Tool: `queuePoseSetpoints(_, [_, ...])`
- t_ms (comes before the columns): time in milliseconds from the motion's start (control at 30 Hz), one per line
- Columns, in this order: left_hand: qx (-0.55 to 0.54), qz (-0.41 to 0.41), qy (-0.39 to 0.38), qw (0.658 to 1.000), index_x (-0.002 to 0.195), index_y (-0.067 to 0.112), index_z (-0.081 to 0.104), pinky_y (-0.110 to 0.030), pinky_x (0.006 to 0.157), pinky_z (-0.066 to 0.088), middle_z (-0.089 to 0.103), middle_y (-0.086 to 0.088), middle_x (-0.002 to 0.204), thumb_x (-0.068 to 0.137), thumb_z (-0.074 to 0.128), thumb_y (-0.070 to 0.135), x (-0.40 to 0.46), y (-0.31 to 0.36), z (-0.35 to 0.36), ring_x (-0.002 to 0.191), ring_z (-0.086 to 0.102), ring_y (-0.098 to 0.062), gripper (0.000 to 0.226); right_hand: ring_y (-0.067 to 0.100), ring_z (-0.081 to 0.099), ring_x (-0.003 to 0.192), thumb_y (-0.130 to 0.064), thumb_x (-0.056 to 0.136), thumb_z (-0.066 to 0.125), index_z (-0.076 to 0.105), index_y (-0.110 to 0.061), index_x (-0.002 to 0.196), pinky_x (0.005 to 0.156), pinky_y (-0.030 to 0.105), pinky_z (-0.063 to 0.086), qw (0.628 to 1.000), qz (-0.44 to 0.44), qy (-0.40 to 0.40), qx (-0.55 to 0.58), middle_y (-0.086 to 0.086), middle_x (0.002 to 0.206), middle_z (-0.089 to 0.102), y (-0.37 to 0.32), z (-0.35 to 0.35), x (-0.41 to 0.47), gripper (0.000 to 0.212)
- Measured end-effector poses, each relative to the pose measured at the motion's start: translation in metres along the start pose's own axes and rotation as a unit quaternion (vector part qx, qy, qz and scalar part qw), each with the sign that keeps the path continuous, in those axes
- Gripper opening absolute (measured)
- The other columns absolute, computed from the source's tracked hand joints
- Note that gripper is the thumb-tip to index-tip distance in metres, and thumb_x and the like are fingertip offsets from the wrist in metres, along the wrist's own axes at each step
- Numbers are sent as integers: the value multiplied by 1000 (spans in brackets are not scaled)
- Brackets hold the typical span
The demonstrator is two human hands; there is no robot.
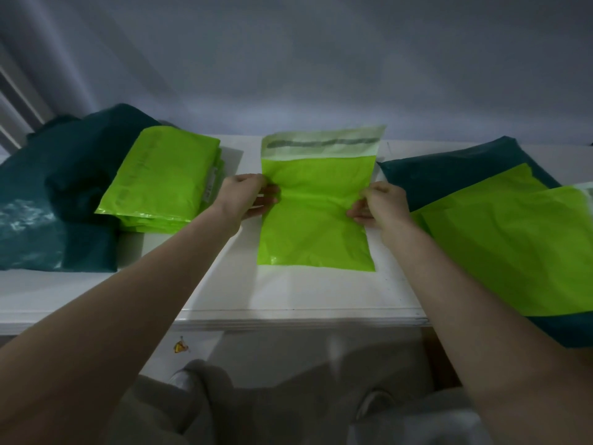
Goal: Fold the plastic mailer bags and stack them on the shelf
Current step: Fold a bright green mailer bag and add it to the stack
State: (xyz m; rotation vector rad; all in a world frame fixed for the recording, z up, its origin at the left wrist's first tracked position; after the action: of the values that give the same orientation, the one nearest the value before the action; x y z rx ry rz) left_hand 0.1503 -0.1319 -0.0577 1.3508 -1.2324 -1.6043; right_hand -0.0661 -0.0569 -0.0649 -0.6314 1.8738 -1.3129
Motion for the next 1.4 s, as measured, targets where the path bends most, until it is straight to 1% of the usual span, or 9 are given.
queuePoseSetpoints(133, [-45, -21, 2, 999, 99, 9, 55, -17, 59, 51, 67, -5, 84, 94, 34, 23, 3, 0, -1, 60, 64, -9, 26, 18, 59, 54, -24, 100, 25, 45, -10, 106, 49, 22, 46, 998, 38, -22, 40, 7, 71, 63, 0, 2, 1, 25])
queuePoseSetpoints(333, [26, 12, 13, 999, 104, 3, 67, -11, 53, 51, 65, -4, 86, 90, 59, 27, 7, -4, -4, 70, 60, -13, 30, 22, 56, 64, -36, 94, 41, 59, -10, 72, 63, 28, 47, 993, 89, -35, 65, 9, 73, 61, 3, -6, 2, 39])
queuePoseSetpoints(433, [68, 31, 2, 997, 112, -2, 64, -13, 61, 52, 65, -9, 87, 85, 66, 13, 8, -5, -3, 72, 61, -13, 31, 19, 57, 65, -20, 79, 67, 66, -6, 84, 65, 28, 47, 996, 73, -33, 32, 8, 81, 64, 1, -8, 3, 15])
queuePoseSetpoints(567, [107, 34, 4, 994, 117, 6, 63, -10, 49, 48, 58, -2, 74, 84, 65, 4, 5, -4, 1, 43, 55, 2, 33, 22, 54, 75, 8, 73, 65, 56, 12, 117, 70, 29, 45, 999, 39, -38, -2, 19, 90, 64, 1, -8, 1, 46])
queuePoseSetpoints(700, [135, 29, 1, 990, 123, 9, 59, -9, 47, 47, 55, 1, 74, 86, 63, 4, 2, -5, 4, 57, 54, -8, 38, 22, 59, 106, 7, 69, 68, 62, -8, 120, 94, 31, 49, 998, 20, -49, -32, 14, 120, 62, 4, -6, 6, 53])
queuePoseSetpoints(900, [178, 31, 0, 984, 129, 14, 55, -4, 42, 41, 56, -4, 97, 88, 62, 13, -2, -6, 6, 62, 50, -5, 42, 19, 54, 115, 8, 81, 60, 50, -14, 133, 90, 24, 45, 991, -35, -87, -99, 8, 133, 52, 5, -2, 2, 57])
queuePoseSetpoints(1100, [248, 35, -69, 966, 146, 18, 30, -17, 95, 38, 45, -2, 139, 83, 70, 25, -9, -10, 15, 121, 51, -17, 75, 19, 50, 123, -8, 83, 67, 42, -20, 140, 97, 26, 42, 979, -73, -109, -154, 9, 143, 43, 1, -2, -3, 63])
queuePoseSetpoints(1233, [255, 45, -62, 964, 148, 19, 26, -4, 75, 27, 41, 0, 143, 91, 58, 25, -11, -12, 17, 118, 43, -8, 65, 12, 52, 111, -1, 83, 66, 35, -16, 144, 82, 21, 47, 974, -76, -144, -155, 4, 144, 42, -3, -1, -7, 71])
queuePoseSetpoints(1400, [282, 59, -38, 957, 147, 26, 26, -19, 106, 26, 31, 2, 150, 94, 52, 25, -9, -15, 13, 136, 33, -15, 59, 9, 57, 59, 6, 87, 56, 37, -20, 143, 51, 13, 51, 972, -81, -140, -169, 2, 136, 49, -3, -4, -2, 64])
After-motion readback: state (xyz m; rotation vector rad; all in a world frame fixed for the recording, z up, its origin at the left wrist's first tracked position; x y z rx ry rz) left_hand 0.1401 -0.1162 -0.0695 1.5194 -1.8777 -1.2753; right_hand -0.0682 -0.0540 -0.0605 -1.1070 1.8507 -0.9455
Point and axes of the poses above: each hand's wrist, its own x-axis towards the middle knuckle, its own z-axis out of the palm, y = z × x, the point moved 5 cm from there along x, towards the middle knuckle
